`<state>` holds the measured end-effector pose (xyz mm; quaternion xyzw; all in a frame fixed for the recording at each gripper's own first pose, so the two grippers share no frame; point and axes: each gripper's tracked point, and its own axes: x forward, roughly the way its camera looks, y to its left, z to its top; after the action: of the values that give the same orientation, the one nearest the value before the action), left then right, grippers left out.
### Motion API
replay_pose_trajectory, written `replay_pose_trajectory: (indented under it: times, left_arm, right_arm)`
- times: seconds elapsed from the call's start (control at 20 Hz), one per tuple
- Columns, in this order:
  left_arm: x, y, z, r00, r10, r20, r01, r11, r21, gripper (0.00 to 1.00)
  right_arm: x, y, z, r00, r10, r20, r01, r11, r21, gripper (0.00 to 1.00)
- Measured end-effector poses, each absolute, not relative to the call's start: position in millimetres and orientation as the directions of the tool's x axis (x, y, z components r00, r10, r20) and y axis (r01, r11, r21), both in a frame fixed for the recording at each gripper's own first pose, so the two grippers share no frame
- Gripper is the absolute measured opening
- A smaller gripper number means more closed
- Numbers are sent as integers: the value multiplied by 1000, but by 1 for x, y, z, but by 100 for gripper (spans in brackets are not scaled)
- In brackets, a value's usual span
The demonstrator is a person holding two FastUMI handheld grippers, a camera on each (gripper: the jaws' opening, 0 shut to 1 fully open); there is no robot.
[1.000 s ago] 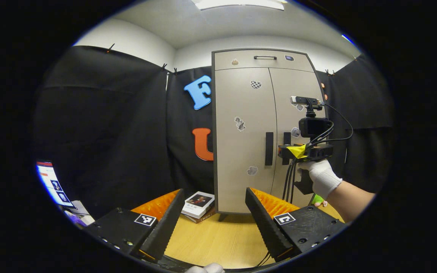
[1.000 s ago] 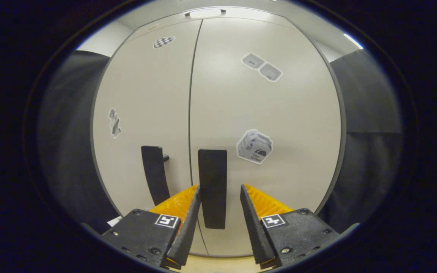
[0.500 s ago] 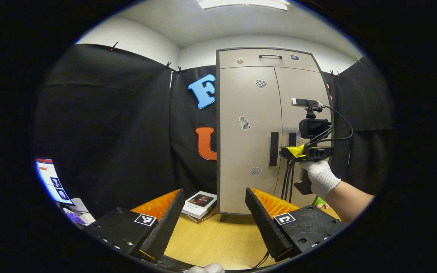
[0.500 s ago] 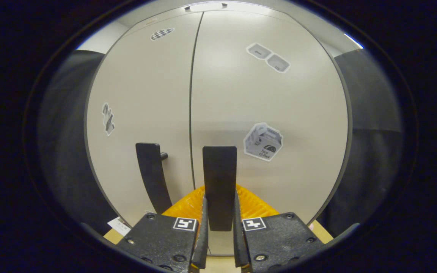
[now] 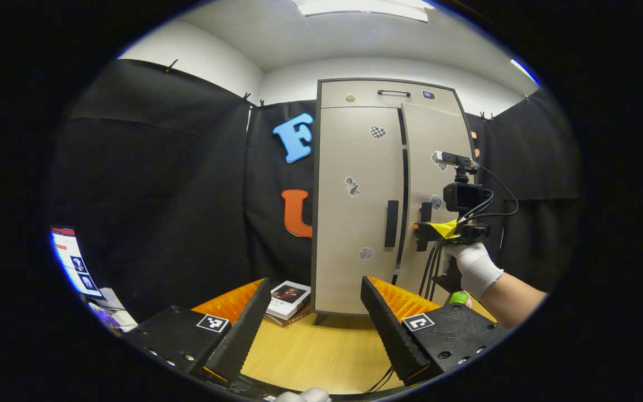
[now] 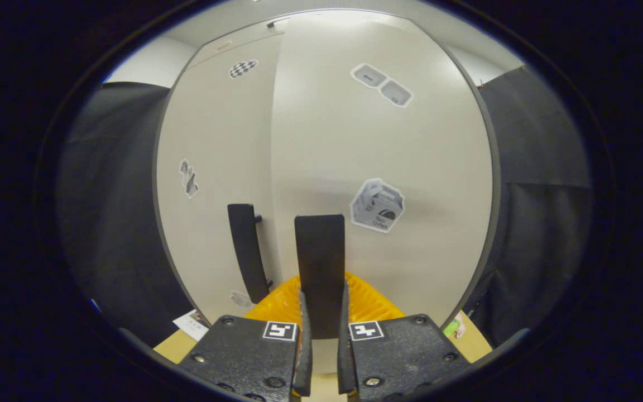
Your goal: Open the right door of the double-door shoe cabinet with the right hand, and open the left door with the left hand.
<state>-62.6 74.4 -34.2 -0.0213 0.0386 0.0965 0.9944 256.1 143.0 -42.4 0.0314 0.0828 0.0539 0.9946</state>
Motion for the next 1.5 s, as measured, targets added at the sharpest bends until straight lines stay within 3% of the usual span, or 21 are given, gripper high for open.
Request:
replay_pose_trajectory:
  times: [0.85, 1.25, 1.5]
  left_arm:
    - [-93, 30, -42, 993, 71, -90, -76, 996, -53, 96]
    - [-85, -11, -36, 994, 62, -86, -67, 996, -58, 96]
    - [-78, -42, -32, 995, 53, -84, -59, 996, -64, 96]
  right_arm:
    - [147, 52, -45, 984, 101, -147, -91, 993, 73, 15]
    - [124, -1, -45, 985, 82, -149, -75, 996, 57, 13]
    - [122, -39, -44, 988, 52, -147, -44, 997, 58, 7]
